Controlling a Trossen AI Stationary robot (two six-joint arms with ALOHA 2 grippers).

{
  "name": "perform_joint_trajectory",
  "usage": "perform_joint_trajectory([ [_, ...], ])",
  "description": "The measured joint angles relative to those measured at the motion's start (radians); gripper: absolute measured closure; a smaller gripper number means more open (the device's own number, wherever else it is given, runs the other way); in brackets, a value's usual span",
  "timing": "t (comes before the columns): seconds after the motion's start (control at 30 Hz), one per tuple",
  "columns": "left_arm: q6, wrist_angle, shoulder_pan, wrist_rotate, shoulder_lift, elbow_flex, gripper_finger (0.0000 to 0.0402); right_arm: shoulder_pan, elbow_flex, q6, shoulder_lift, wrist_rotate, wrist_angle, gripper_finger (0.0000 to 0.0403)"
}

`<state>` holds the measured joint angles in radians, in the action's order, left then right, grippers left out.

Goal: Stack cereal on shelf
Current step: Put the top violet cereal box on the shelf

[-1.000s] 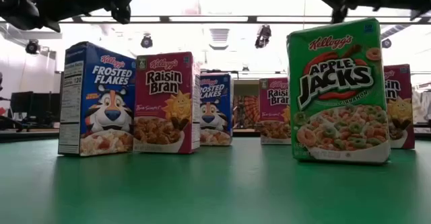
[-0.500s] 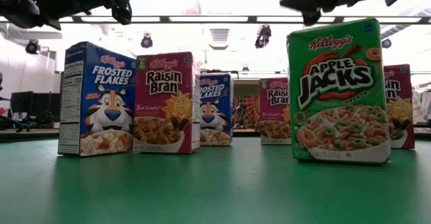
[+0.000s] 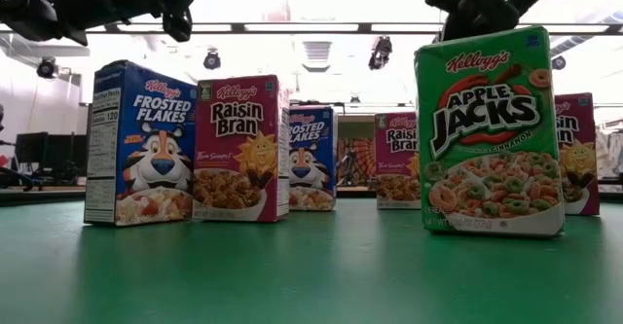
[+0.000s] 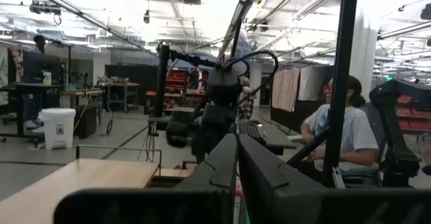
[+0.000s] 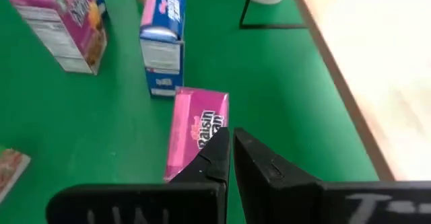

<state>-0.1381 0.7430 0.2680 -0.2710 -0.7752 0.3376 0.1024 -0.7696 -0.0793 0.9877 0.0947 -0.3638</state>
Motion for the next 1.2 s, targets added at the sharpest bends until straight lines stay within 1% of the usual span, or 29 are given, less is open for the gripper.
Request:
perform_joint_trajectory([
  [0.13, 0.005, 0.007, 0.000, 0.000, -0.009, 0.012, 0.0402, 0.000, -0.010, 0.006, 0.034, 0.018, 0.038, 0.0387],
  [0.23, 0.009, 0.002, 0.000, 0.000, -0.016, 0.013, 0.0402, 0.000, -0.014, 0.023, 0.059, 0.018, 0.049, 0.0363],
  [0.53, 0.012, 0.007, 0.000, 0.000, -0.042, 0.028, 0.0402, 0.000, -0.042, 0.034, 0.109, 0.019, 0.055, 0.0232],
  [0.63, 0.017, 0.004, 0.000, 0.000, -0.043, 0.028, 0.0402, 0.000, -0.048, 0.030, 0.116, 0.019, 0.054, 0.0200],
  [0.7, 0.017, 0.009, 0.000, 0.000, -0.040, 0.028, 0.0402, 0.000, -0.050, 0.032, 0.116, 0.019, 0.054, 0.0185],
  [0.87, 0.025, 0.036, 0.000, 0.000, -0.033, 0.029, 0.0402, -0.002, -0.056, 0.093, 0.115, 0.000, 0.054, 0.0167],
  [1.07, 0.025, 0.035, 0.000, 0.000, -0.029, 0.029, 0.0402, -0.056, -0.068, 0.164, 0.135, -0.014, 0.052, 0.0166],
  [1.13, 0.025, 0.034, 0.000, 0.000, -0.029, 0.029, 0.0402, -0.079, -0.088, 0.183, 0.148, 0.016, 0.041, 0.0170],
  [1.2, 0.025, 0.035, 0.000, 0.000, -0.029, 0.029, 0.0402, -0.105, -0.120, 0.187, 0.168, 0.057, -0.009, 0.0173],
])
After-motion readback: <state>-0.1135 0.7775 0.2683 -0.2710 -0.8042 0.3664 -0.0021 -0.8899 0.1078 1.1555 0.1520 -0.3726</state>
